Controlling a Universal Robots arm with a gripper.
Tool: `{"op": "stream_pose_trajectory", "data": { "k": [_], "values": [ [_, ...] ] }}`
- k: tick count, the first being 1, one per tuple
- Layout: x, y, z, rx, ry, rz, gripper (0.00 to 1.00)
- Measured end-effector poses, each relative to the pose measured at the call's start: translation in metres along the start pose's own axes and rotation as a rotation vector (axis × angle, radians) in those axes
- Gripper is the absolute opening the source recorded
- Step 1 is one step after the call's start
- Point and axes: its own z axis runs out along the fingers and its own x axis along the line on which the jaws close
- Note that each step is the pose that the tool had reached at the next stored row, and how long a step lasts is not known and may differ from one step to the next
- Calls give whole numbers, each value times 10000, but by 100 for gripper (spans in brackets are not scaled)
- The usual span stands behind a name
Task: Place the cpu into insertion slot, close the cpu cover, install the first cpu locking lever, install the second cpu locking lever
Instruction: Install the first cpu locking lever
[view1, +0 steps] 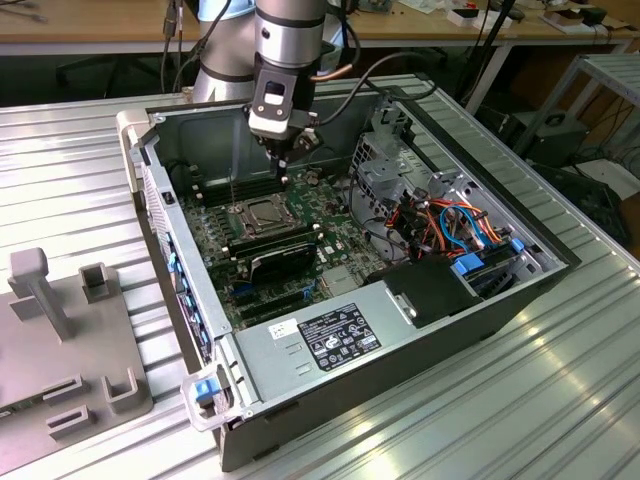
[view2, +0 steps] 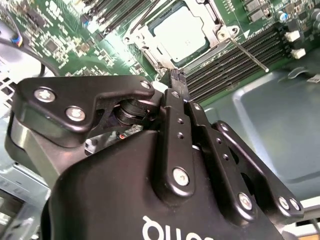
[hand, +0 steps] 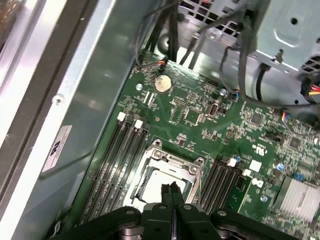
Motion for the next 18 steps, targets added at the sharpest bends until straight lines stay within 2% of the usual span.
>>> {"op": "stream_pose_trajectory", "data": {
  "k": [2,11,15,18],
  "values": [
    [0,0,0,-26,31,-245,11],
    [3,-7,0,-29,35,-260,11],
    [34,-74,-4,-29,35,-267,11],
    [68,-148,-8,-29,35,-274,11]
  ]
}}
